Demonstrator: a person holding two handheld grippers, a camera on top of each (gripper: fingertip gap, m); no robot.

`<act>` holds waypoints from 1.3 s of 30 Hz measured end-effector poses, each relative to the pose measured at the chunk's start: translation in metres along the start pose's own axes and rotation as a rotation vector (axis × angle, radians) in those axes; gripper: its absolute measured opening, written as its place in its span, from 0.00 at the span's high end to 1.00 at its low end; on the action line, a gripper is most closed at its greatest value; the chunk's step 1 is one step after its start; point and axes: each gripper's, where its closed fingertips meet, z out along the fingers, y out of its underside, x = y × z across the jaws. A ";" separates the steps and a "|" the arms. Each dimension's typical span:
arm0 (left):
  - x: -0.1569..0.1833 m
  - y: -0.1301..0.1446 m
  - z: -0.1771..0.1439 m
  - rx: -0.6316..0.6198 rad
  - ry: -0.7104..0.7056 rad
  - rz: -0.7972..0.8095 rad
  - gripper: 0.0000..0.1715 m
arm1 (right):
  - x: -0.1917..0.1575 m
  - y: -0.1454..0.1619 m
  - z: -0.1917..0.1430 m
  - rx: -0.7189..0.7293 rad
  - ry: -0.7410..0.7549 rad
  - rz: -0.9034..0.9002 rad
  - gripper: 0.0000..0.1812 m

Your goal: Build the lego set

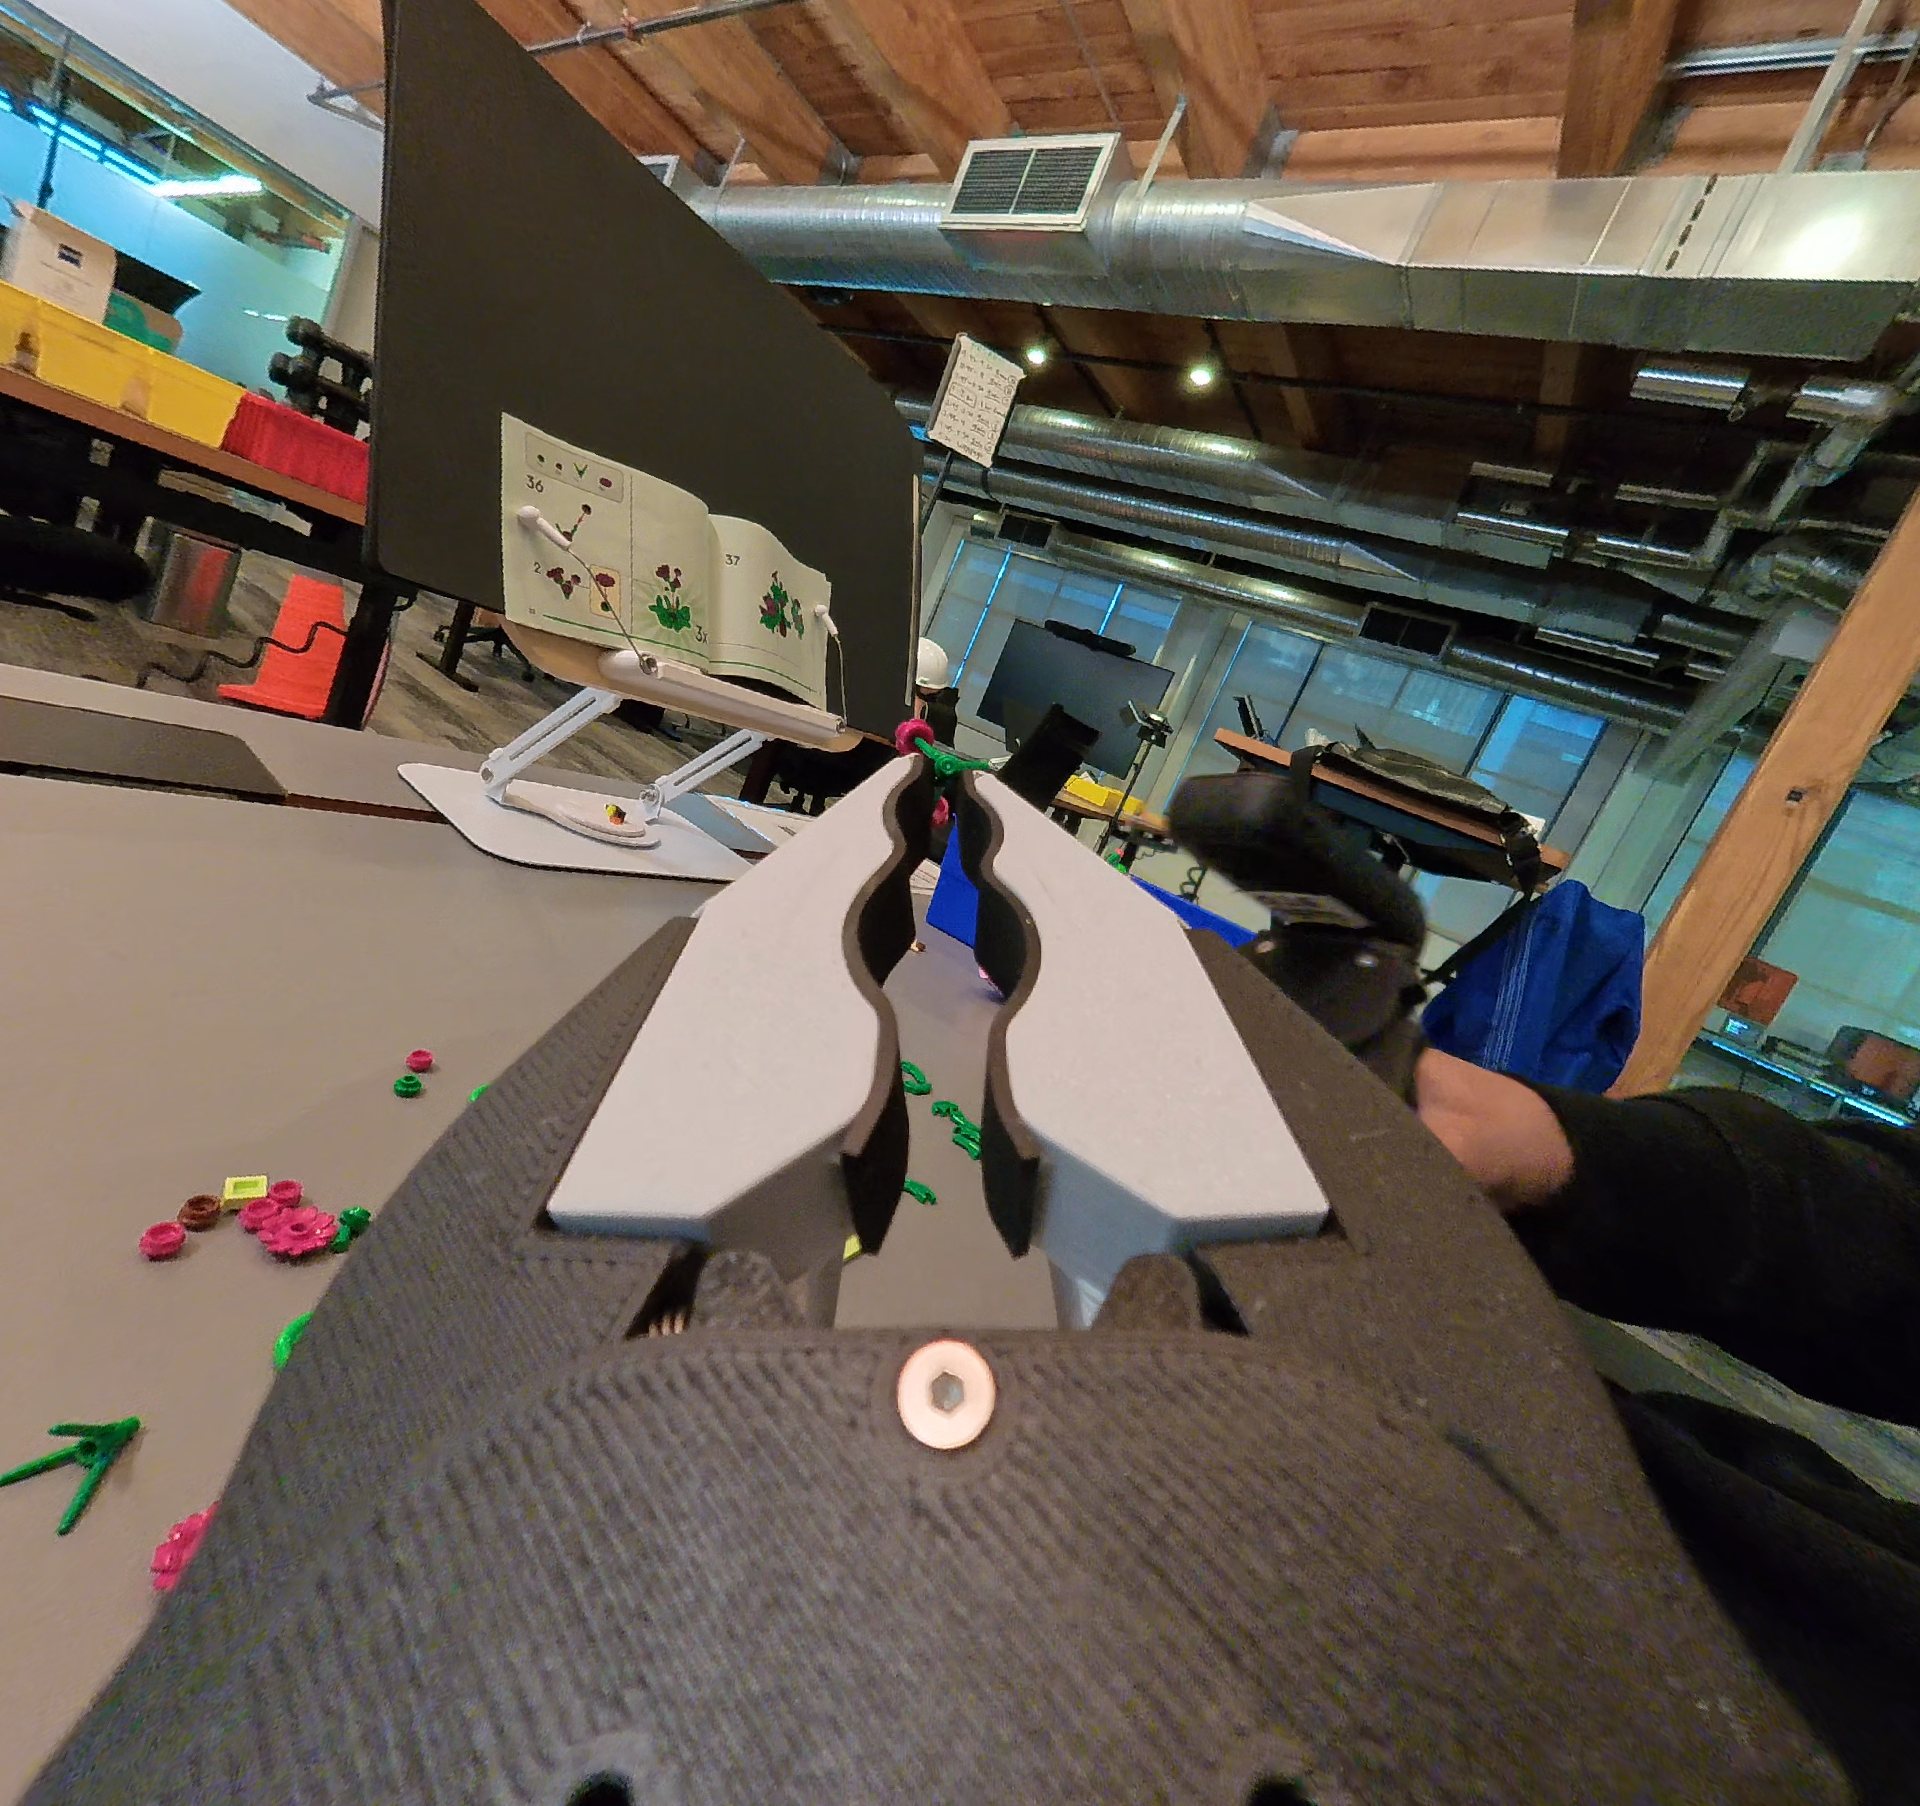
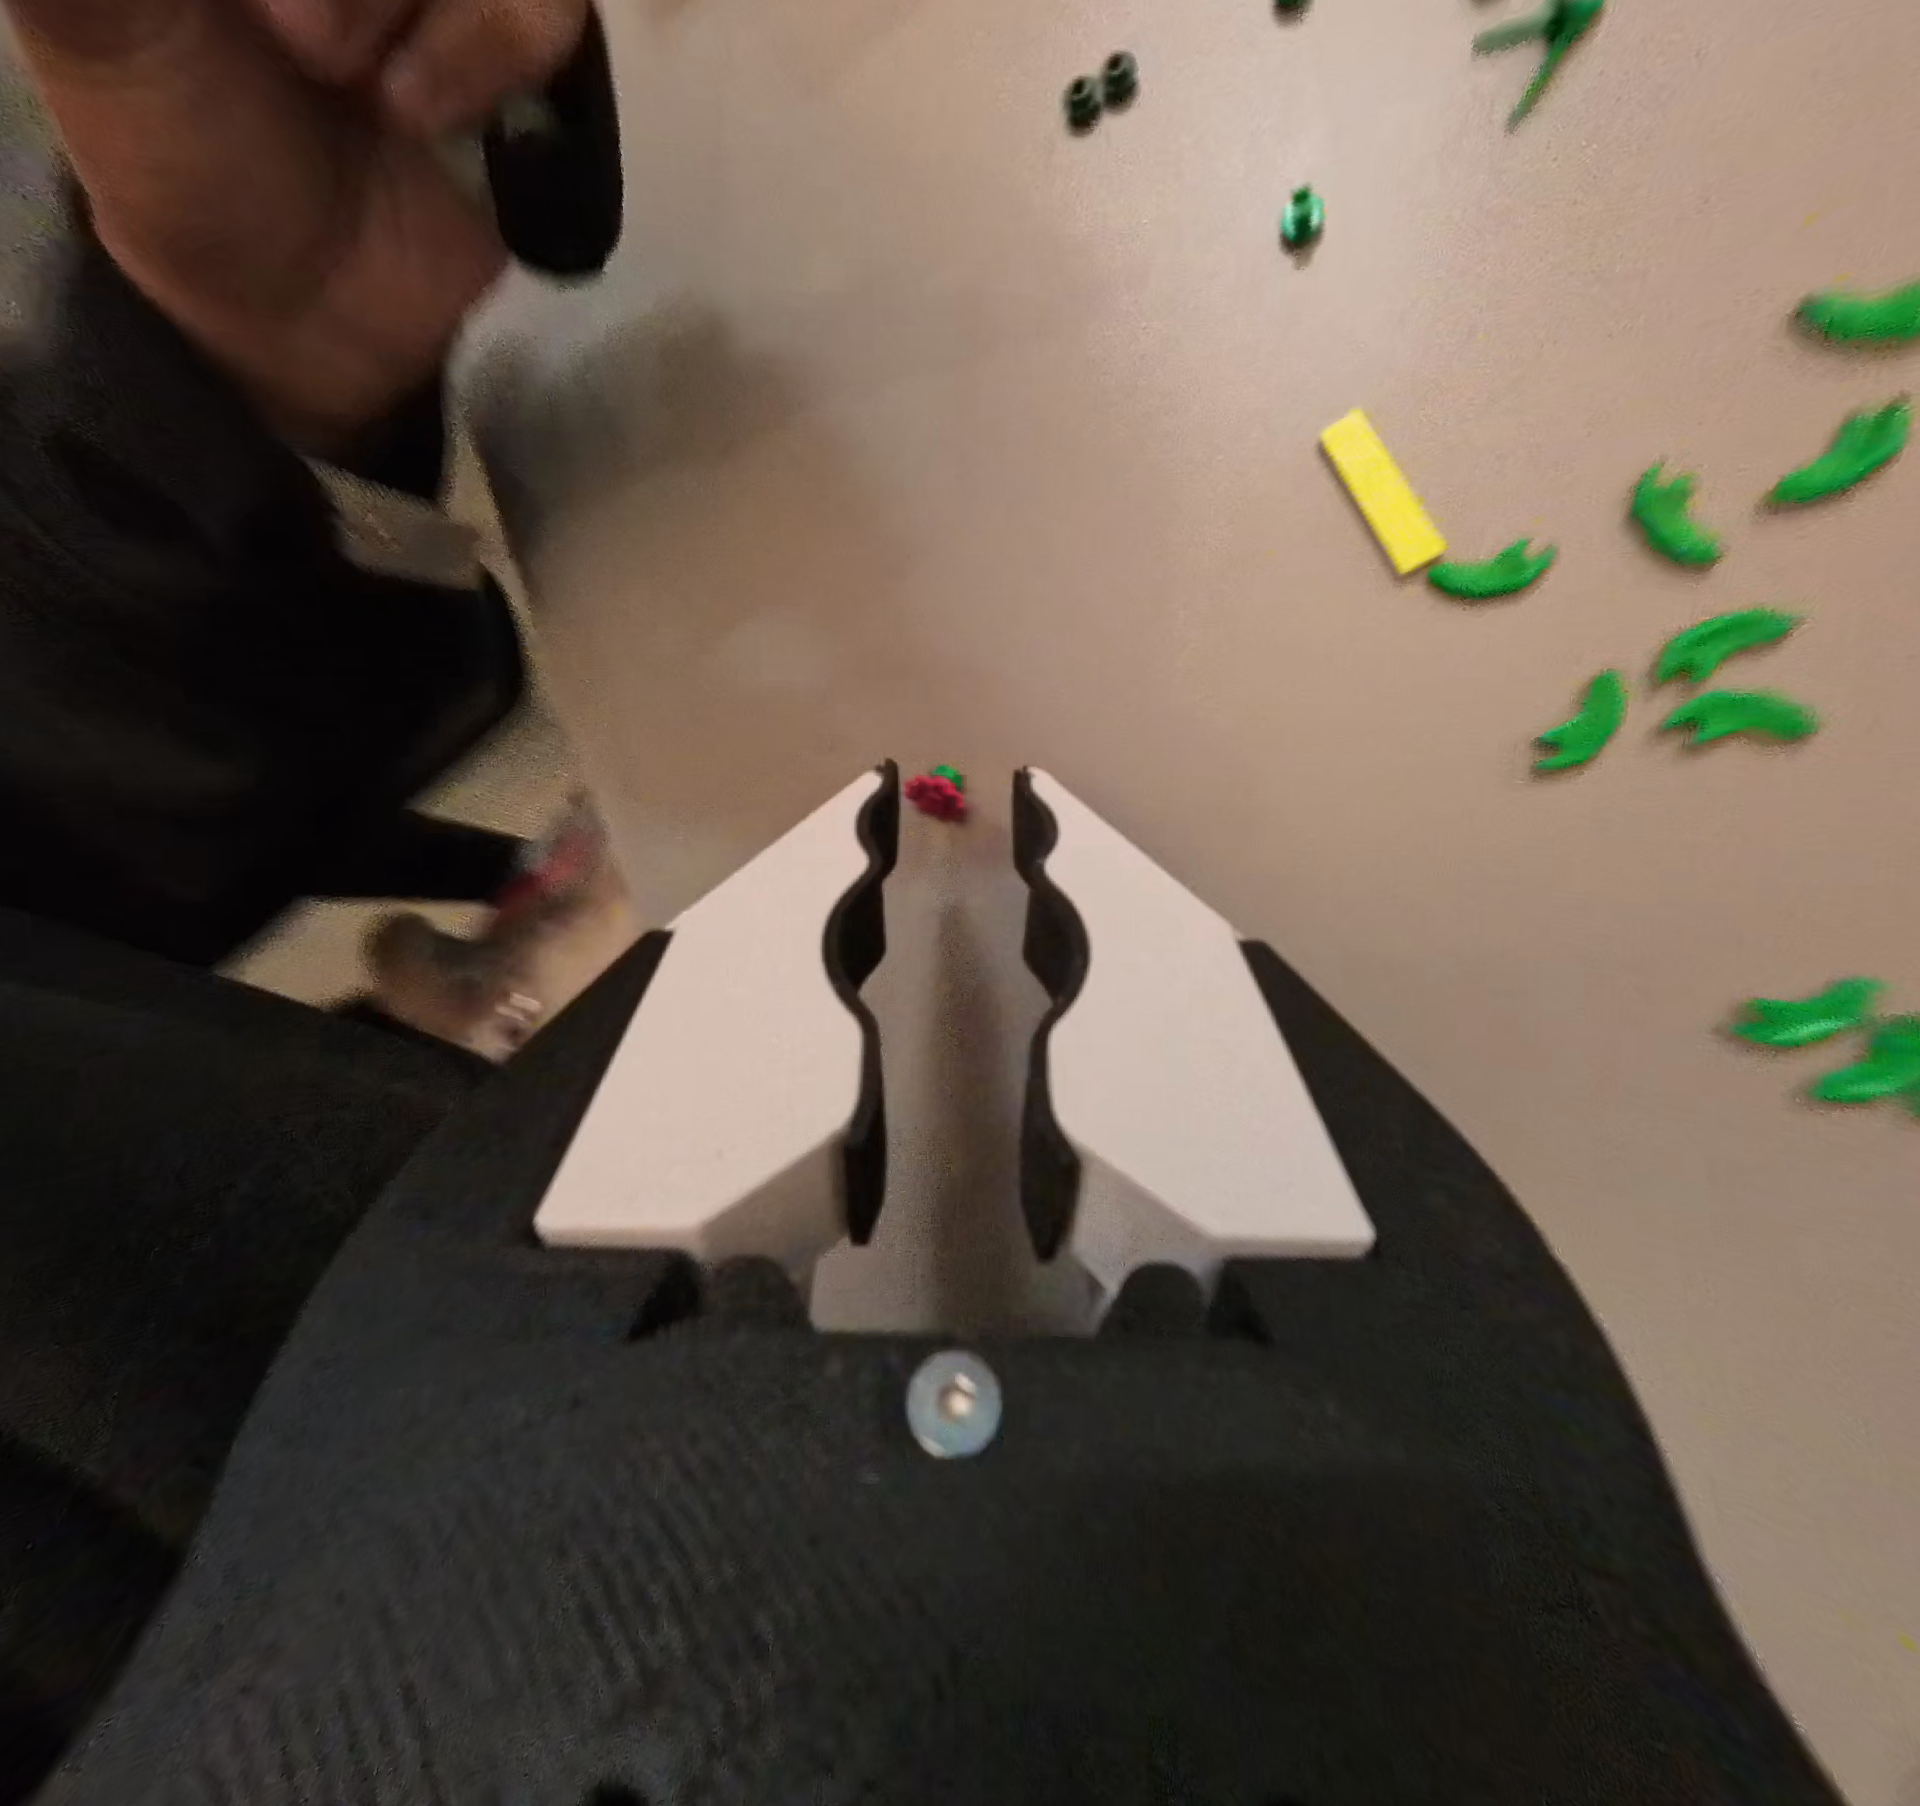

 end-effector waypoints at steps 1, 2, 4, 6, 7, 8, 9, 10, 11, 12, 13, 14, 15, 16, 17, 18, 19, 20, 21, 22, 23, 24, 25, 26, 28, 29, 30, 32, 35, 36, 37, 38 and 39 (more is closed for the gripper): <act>0.000 0.000 0.000 0.000 0.000 0.000 0.99 | 0.002 0.003 -0.002 -0.024 0.071 -0.122 0.89; 0.000 0.000 0.000 0.001 0.001 -0.001 0.99 | 0.003 0.007 -0.002 -0.052 0.141 -0.248 0.91; 0.000 0.001 0.001 0.000 0.003 -0.003 0.99 | 0.006 0.013 -0.002 -0.095 0.285 -0.462 0.96; 0.001 0.001 0.001 -0.002 0.004 -0.003 0.99 | -0.001 0.016 0.003 -0.088 0.333 -0.590 0.99; 0.001 0.001 0.001 -0.003 0.004 -0.001 0.99 | -0.006 0.016 0.006 -0.078 0.333 -0.613 1.00; 0.001 0.002 0.001 -0.005 0.003 0.000 0.99 | -0.011 0.017 0.009 -0.067 0.317 -0.616 1.00; 0.001 0.002 0.001 -0.006 0.003 0.001 0.99 | -0.014 0.017 0.012 -0.058 0.297 -0.605 1.00; 0.001 0.002 0.002 -0.006 0.003 0.001 0.99 | -0.015 0.017 0.014 -0.053 0.290 -0.586 1.00; 0.001 0.002 0.002 -0.007 0.004 0.000 0.99 | -0.014 0.017 0.015 -0.053 0.289 -0.571 1.00; 0.002 0.003 0.002 -0.007 0.004 0.000 0.99 | -0.012 0.016 0.015 -0.052 0.292 -0.565 1.00; 0.002 0.003 0.002 -0.008 0.004 0.000 0.99 | -0.009 0.015 0.015 -0.050 0.300 -0.562 1.00; 0.002 0.002 0.002 -0.008 0.004 0.001 0.99 | -0.008 0.014 0.015 -0.048 0.302 -0.561 1.00; 0.002 0.003 0.002 -0.008 0.003 0.002 0.99 | -0.008 0.013 0.016 -0.048 0.298 -0.557 0.99; 0.002 0.003 0.002 -0.008 0.003 0.003 0.99 | -0.008 0.012 0.017 -0.050 0.291 -0.554 0.98; 0.001 0.002 0.002 -0.008 0.003 0.002 0.99 | -0.008 0.011 0.018 -0.052 0.284 -0.553 0.97; 0.001 0.002 0.002 -0.007 0.003 0.001 0.99 | -0.007 0.010 0.019 -0.054 0.282 -0.554 0.97; 0.001 0.002 0.001 -0.007 0.003 0.000 0.99 | -0.006 0.009 0.021 -0.055 0.282 -0.557 0.97; 0.001 0.002 0.001 -0.006 0.002 0.001 0.99 | -0.006 0.008 0.022 -0.060 0.281 -0.561 0.97; 0.001 0.002 0.001 -0.006 0.002 0.001 0.99 | -0.006 0.008 0.024 -0.067 0.280 -0.564 0.96; 0.001 0.002 0.001 -0.005 0.003 0.000 0.99 | -0.006 0.007 0.024 -0.070 0.279 -0.567 0.96; 0.001 0.002 0.001 -0.004 0.003 -0.001 0.99 | -0.007 0.006 0.024 -0.071 0.277 -0.571 0.96; 0.001 0.001 0.001 -0.003 0.003 -0.002 0.99 | -0.007 0.004 0.023 -0.070 0.277 -0.575 0.96; 0.001 0.001 0.000 -0.002 0.003 -0.003 0.99 | -0.008 0.002 0.020 -0.065 0.279 -0.577 0.96; 0.000 0.001 0.000 -0.001 0.004 -0.004 0.99 | -0.008 0.000 0.018 -0.060 0.280 -0.577 0.95; 0.000 0.001 0.000 0.002 0.005 -0.008 0.99 | -0.007 -0.003 0.013 -0.056 0.274 -0.563 0.93; 0.000 0.001 0.000 0.002 0.006 -0.009 0.99 | -0.007 -0.003 0.012 -0.064 0.262 -0.551 0.91; 0.001 0.001 0.000 0.002 0.006 -0.009 0.99 | -0.007 -0.002 0.011 -0.080 0.240 -0.537 0.90; 0.001 0.001 0.001 -0.001 0.006 -0.007 0.99 | -0.008 0.004 0.012 -0.134 0.181 -0.523 0.90; 0.001 0.002 0.001 -0.006 0.004 -0.003 0.99 | -0.005 0.005 0.012 -0.201 0.167 -0.571 0.91; 0.001 0.002 0.001 -0.006 0.004 -0.003 0.99 | -0.004 0.004 0.013 -0.217 0.170 -0.590 0.90; 0.001 0.002 0.001 -0.006 0.004 -0.003 0.99 | -0.003 0.004 0.014 -0.237 0.167 -0.602 0.89; 0.001 0.002 0.001 -0.006 0.004 -0.004 0.99 | -0.002 0.004 0.016 -0.258 0.163 -0.608 0.88; 0.001 0.002 0.001 -0.006 0.005 -0.005 0.99 | -0.001 0.004 0.017 -0.273 0.159 -0.612 0.88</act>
